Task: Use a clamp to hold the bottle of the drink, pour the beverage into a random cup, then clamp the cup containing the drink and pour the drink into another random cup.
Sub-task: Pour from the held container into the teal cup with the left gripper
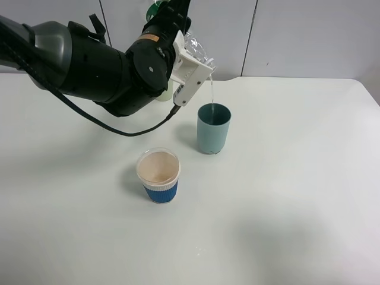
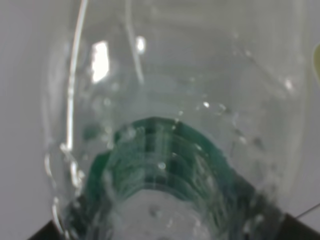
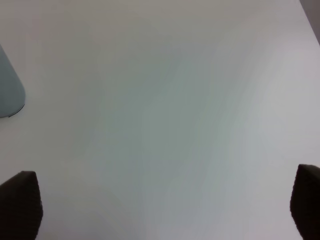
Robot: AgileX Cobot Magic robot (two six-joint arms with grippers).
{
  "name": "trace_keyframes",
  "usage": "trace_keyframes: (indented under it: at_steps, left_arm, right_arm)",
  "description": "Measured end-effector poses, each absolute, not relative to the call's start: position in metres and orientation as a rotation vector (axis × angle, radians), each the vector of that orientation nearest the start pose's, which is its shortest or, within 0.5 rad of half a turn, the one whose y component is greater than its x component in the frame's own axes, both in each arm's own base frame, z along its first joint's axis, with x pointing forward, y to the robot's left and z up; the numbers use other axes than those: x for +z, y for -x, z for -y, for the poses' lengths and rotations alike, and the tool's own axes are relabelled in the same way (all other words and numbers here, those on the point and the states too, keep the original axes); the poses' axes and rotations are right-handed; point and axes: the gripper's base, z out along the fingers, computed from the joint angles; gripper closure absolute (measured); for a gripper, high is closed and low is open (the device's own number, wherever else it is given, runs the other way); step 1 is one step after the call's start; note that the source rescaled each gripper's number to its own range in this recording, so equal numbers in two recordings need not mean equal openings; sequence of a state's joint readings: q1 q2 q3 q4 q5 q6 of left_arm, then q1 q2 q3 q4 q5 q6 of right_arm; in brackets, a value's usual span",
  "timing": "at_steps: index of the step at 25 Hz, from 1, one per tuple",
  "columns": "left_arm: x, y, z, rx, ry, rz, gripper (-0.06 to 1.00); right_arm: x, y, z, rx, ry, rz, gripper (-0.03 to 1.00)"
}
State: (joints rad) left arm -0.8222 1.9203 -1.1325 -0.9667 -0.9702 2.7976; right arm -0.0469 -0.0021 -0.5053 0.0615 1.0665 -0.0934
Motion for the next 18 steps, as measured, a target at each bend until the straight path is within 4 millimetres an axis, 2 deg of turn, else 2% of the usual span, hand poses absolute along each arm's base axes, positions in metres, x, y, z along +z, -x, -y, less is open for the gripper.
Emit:
trace_keyframes:
  at_steps: [10, 14, 18]
  left_arm:
    - [0.2318, -0.3212, 0.2566, 1.552, -1.606, -0.8, 0.91]
    - [0.2304, -0.3214, 0.2551, 1.506, -1.571, -0.87, 0.91]
    - [0.2282, -0.3208, 0.2541, 1.375, -1.511, -0.999, 0.91]
  right_arm:
    - [0.2784, 0.0059, -0.0052, -0.014, 0.051, -2.04, -0.03]
    - [0.2784, 0.0059, -0.0052, -0.014, 0.051, -2.04, -0.03]
    - [0.2784, 0.0059, -0.0052, -0.014, 0.051, -2.04, -0.03]
